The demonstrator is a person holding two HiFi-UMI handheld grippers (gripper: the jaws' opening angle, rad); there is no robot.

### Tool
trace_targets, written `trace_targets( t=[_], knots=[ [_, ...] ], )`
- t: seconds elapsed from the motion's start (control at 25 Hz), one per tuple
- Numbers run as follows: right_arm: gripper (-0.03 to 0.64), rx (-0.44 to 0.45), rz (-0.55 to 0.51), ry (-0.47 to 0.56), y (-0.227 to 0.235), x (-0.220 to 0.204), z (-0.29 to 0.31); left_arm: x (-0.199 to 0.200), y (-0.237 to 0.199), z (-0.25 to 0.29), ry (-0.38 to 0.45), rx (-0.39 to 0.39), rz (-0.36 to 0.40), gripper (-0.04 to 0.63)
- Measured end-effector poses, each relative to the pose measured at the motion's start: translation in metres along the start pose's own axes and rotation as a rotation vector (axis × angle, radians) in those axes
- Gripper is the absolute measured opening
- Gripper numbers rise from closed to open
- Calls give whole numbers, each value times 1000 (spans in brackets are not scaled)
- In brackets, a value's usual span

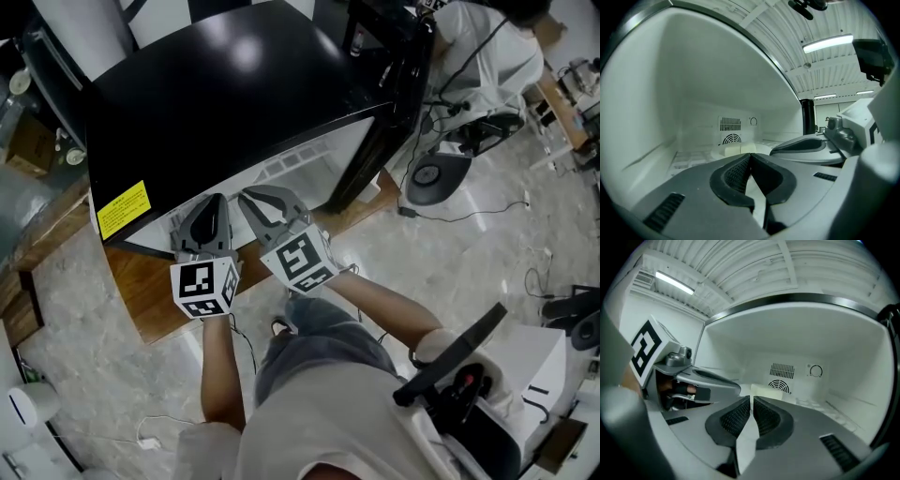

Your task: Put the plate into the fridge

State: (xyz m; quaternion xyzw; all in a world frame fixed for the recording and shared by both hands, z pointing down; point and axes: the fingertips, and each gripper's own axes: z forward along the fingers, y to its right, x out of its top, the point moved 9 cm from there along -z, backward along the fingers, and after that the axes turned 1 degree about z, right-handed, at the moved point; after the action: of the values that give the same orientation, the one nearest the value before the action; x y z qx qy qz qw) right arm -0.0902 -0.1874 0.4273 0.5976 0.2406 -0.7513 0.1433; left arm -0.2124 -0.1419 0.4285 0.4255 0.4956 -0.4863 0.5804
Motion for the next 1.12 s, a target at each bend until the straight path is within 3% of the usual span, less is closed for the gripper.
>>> trace_targets(
  t=[0.32, 0.56, 0.84, 1.12],
  knots=[
    [32, -24, 75, 13, 3, 0, 6, 7, 6, 7, 19, -18, 17, 18],
    [32, -42, 168, 28, 3, -8, -12, -2, 11, -5, 66, -7, -19, 18],
    [20, -55, 266, 14, -27, -23, -77, -16, 43, -52, 75, 0, -50, 18],
    [17, -132, 341, 8, -55, -32, -147, -23, 73, -108, 94, -14, -94, 20]
  ],
)
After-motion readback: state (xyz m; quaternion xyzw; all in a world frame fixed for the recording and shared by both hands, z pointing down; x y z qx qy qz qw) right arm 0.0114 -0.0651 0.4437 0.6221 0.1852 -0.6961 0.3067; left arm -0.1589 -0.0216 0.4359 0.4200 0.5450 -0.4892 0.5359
